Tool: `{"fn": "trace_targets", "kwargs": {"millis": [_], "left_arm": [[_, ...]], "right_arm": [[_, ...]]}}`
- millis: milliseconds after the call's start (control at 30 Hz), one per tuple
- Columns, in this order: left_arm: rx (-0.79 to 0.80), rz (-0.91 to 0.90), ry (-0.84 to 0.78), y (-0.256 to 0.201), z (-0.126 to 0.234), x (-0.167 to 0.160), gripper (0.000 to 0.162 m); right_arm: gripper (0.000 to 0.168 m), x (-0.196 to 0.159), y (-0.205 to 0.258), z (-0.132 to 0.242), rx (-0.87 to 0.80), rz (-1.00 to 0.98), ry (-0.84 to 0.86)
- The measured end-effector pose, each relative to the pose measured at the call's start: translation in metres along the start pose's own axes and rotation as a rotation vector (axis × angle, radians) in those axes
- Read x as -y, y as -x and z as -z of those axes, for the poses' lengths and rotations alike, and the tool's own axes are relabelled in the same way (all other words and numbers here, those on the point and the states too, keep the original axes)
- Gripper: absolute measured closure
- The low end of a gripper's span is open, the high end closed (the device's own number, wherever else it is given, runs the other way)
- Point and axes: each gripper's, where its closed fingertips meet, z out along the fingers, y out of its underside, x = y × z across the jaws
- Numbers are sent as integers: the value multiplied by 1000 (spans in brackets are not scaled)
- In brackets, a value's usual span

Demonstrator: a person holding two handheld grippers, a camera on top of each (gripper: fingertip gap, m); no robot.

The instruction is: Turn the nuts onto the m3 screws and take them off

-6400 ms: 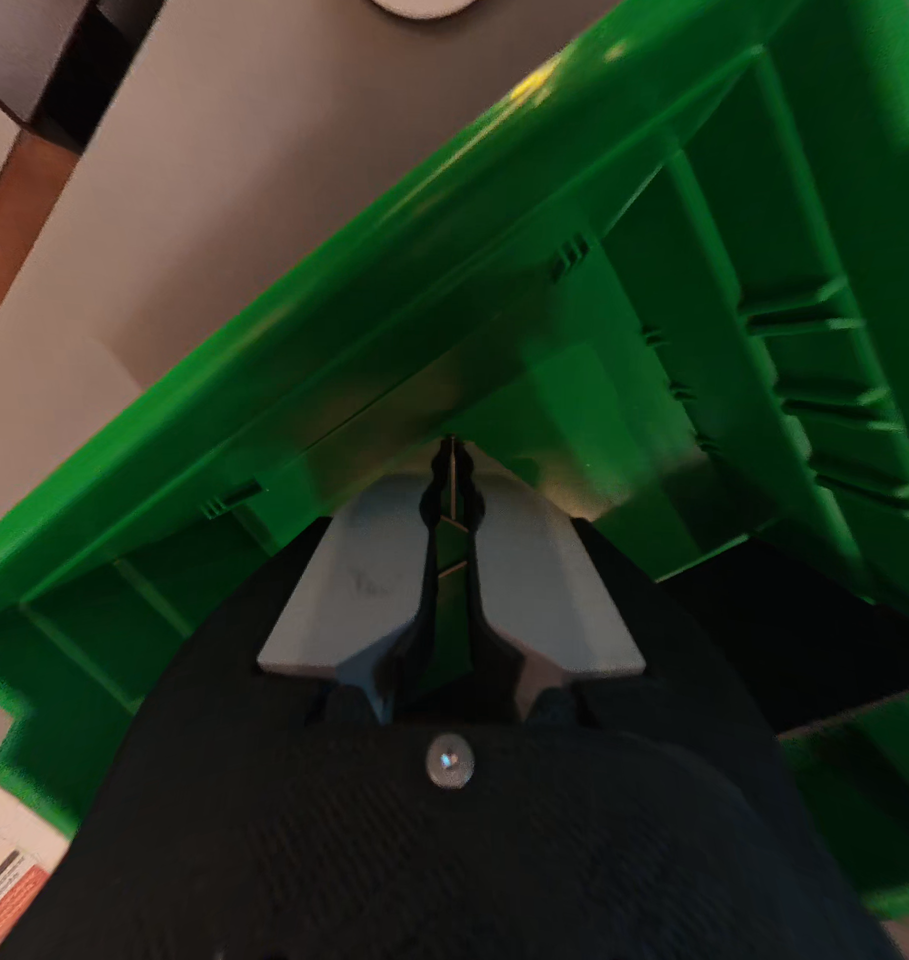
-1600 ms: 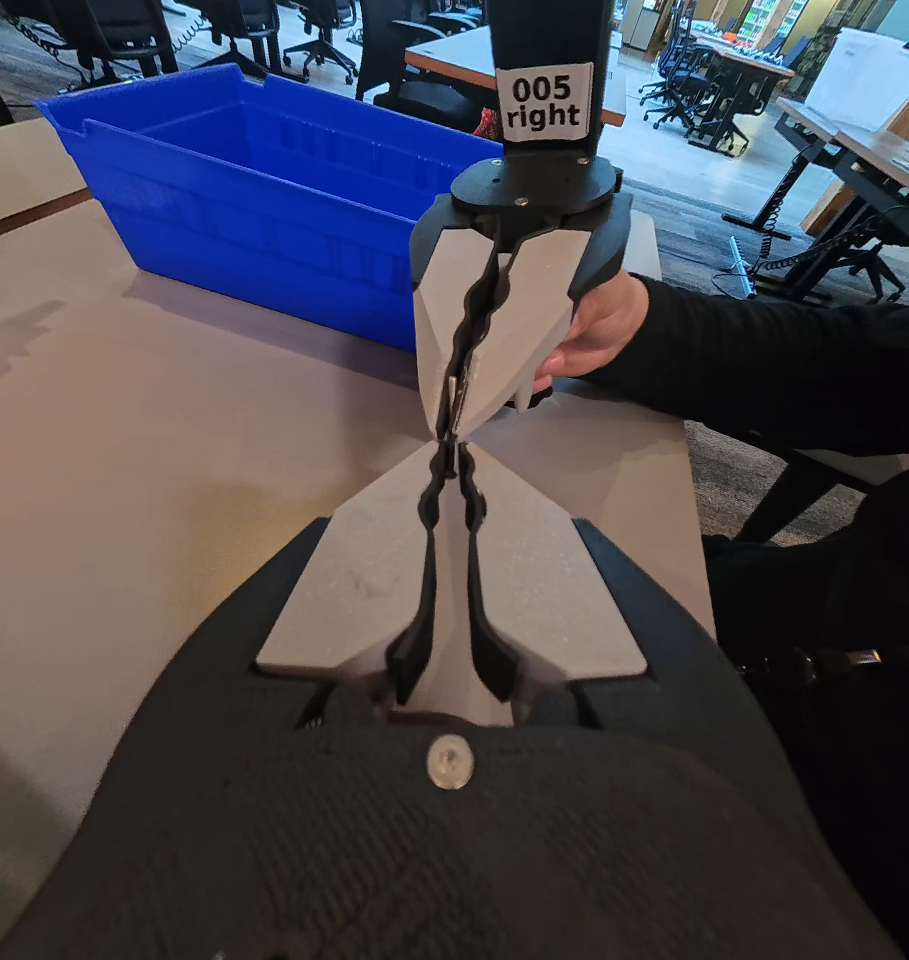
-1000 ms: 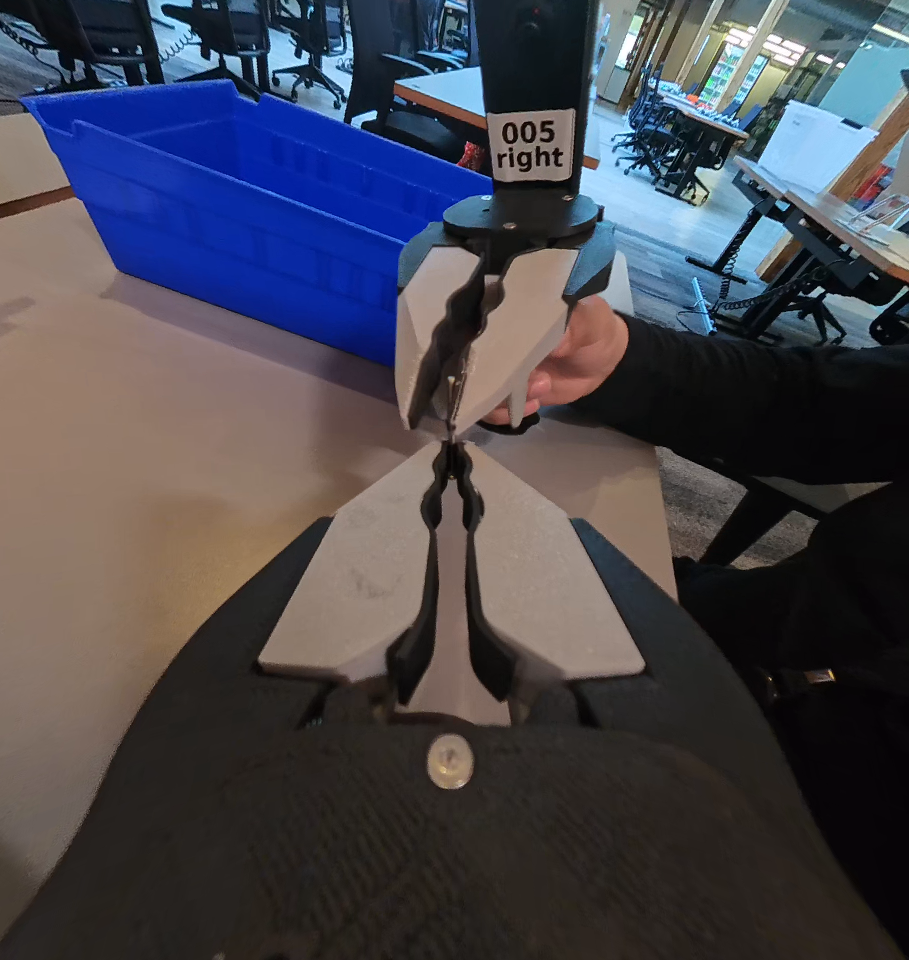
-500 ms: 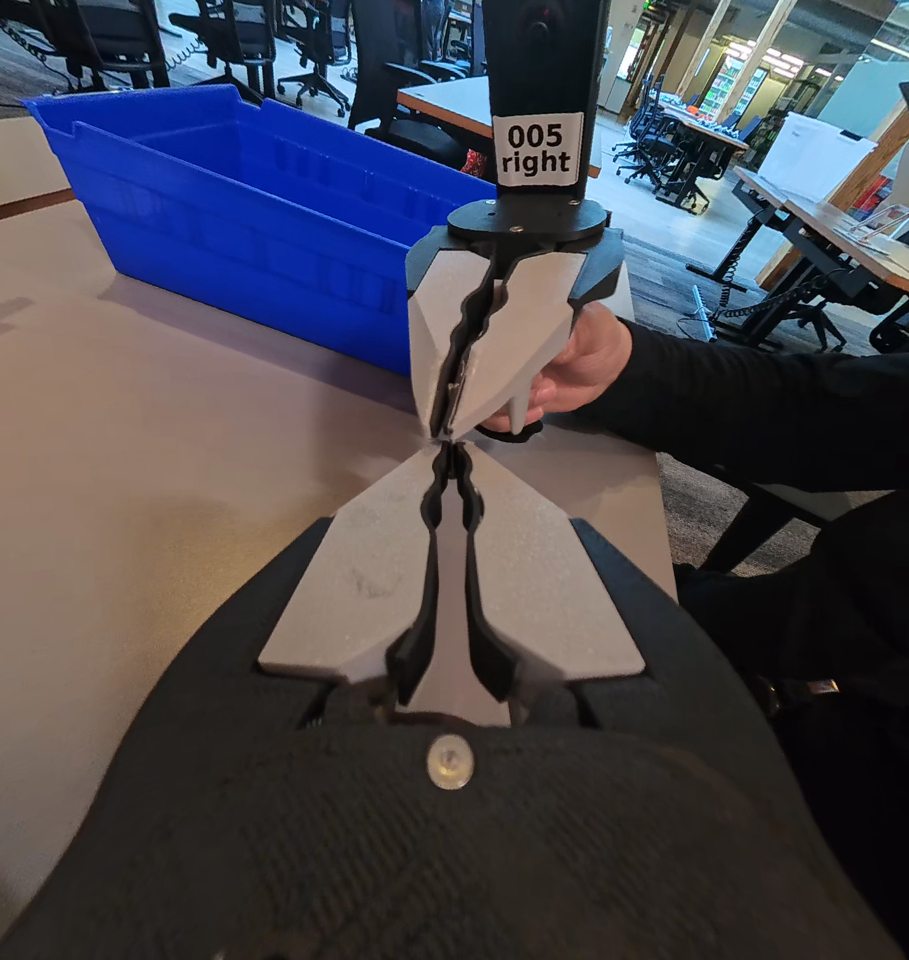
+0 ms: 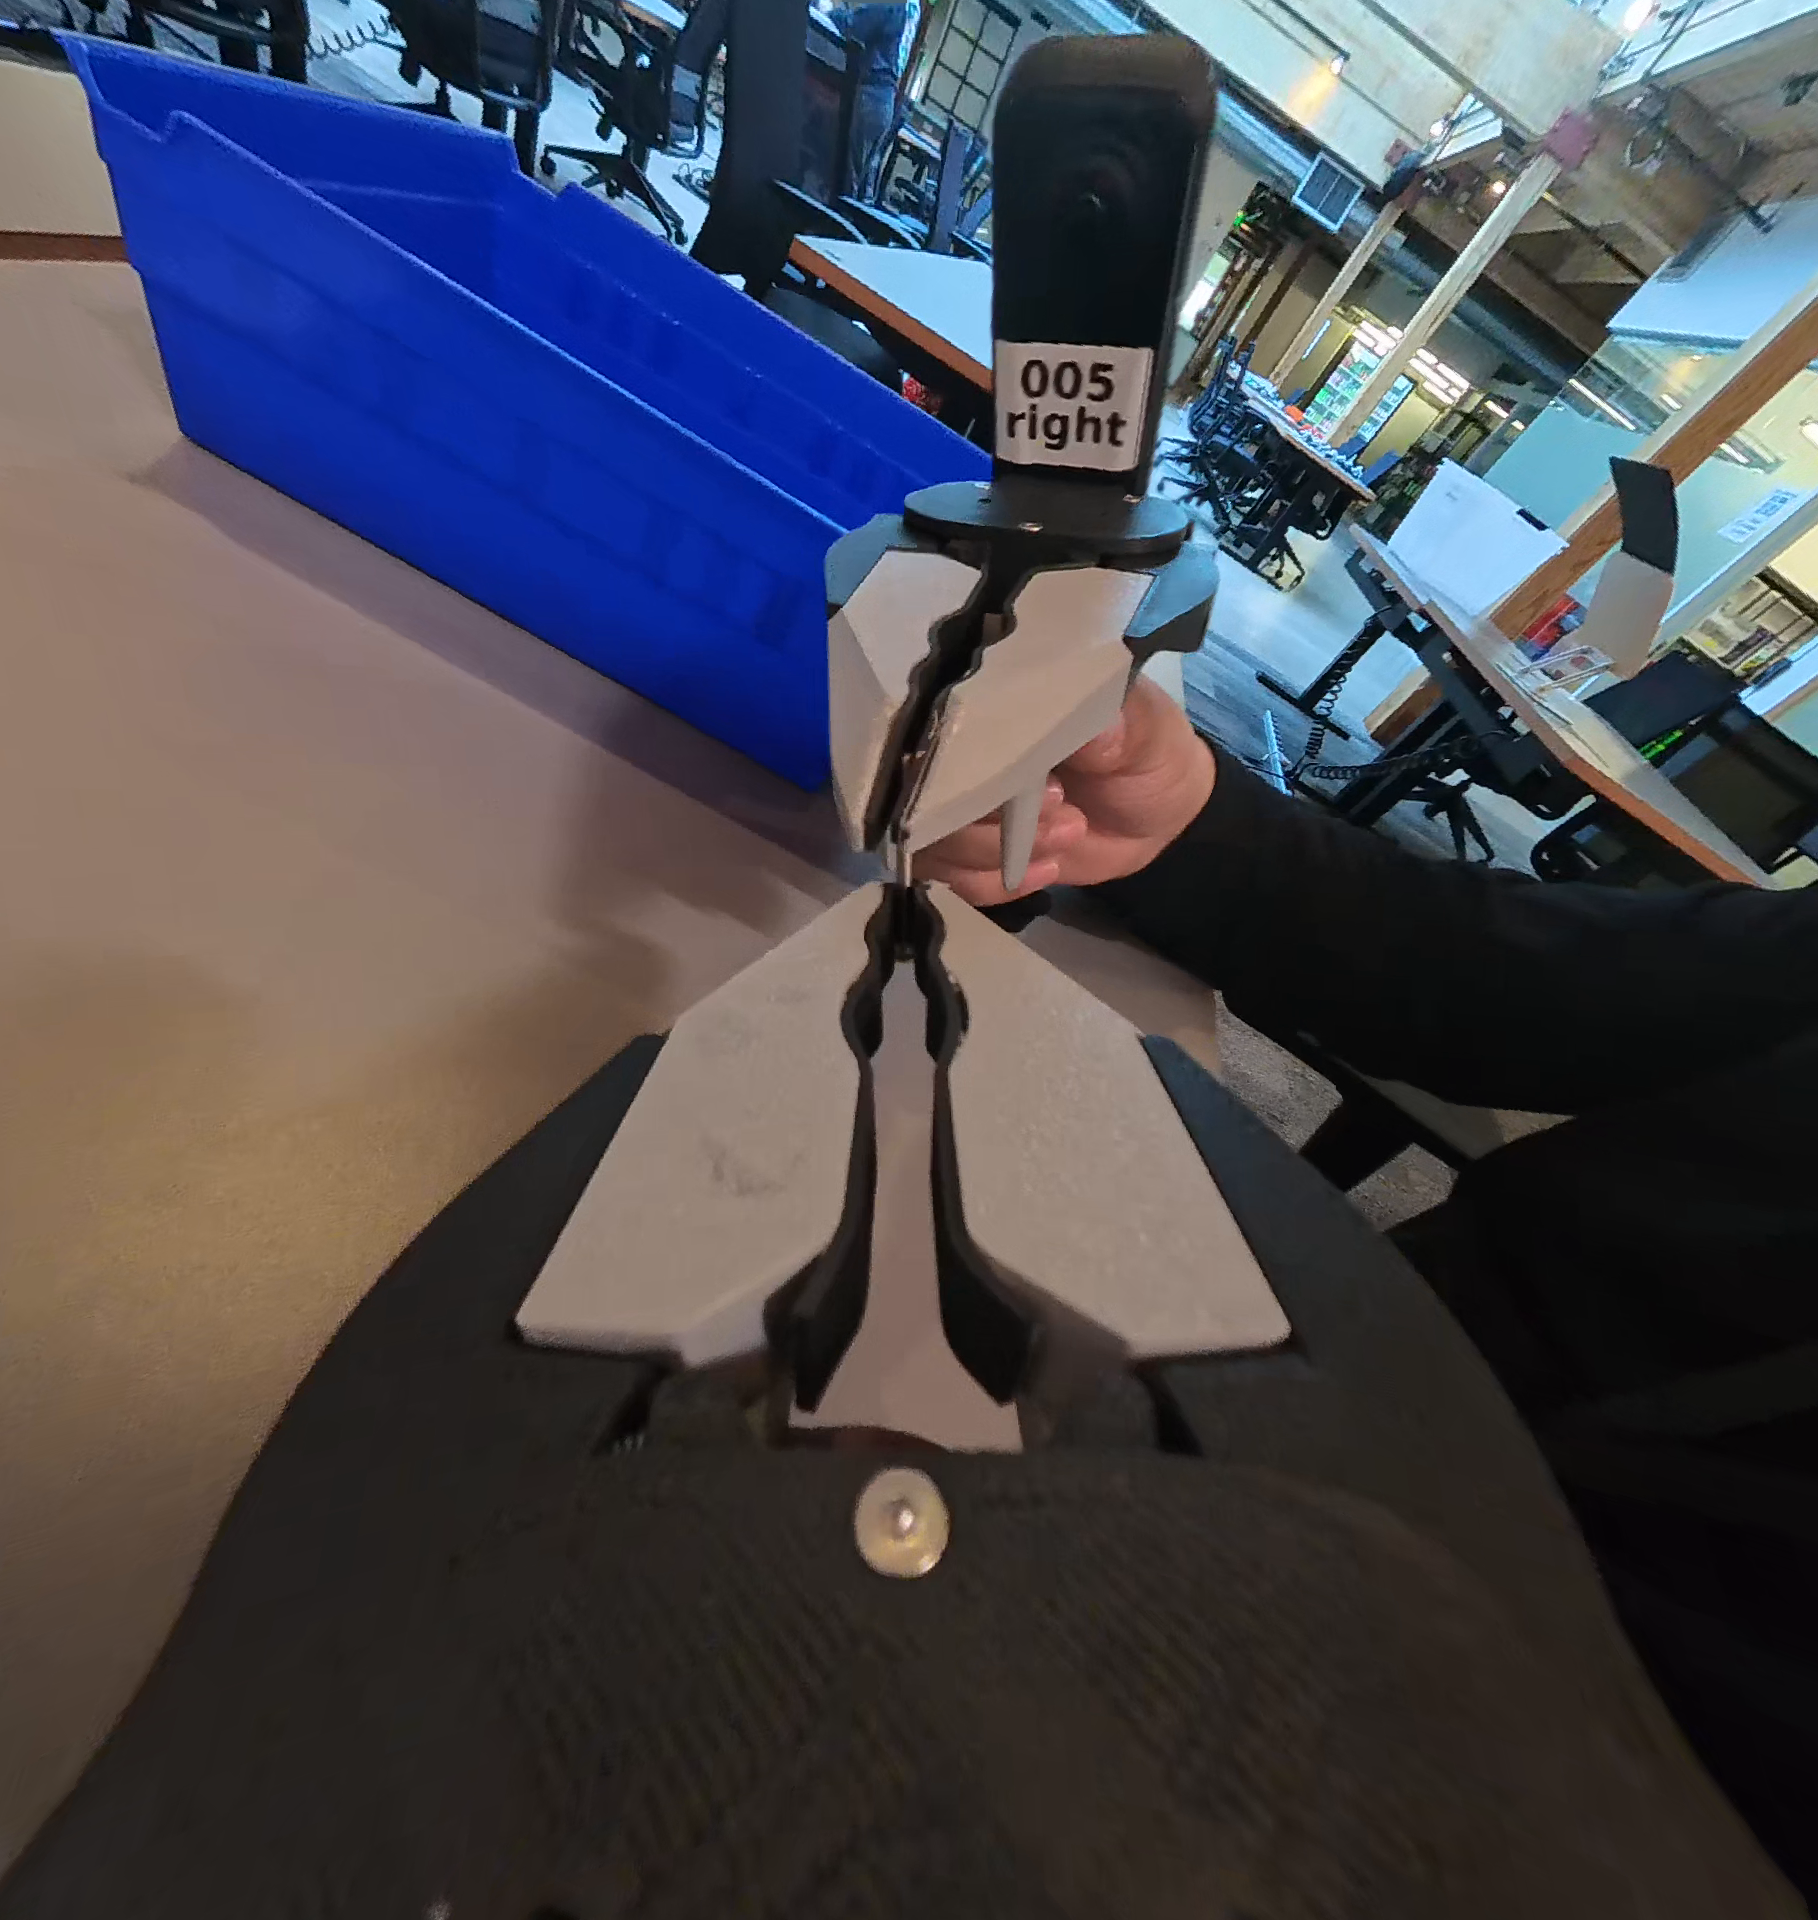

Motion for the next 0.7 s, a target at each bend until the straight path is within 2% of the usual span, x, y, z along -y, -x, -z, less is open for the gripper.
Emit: {"fn": "trace_targets", "kwargs": {"millis": [700], "left_arm": [[2, -29, 13, -2, -2, -3, 162]], "right_arm": [[168, -3, 3, 1, 18, -6, 32]]}}
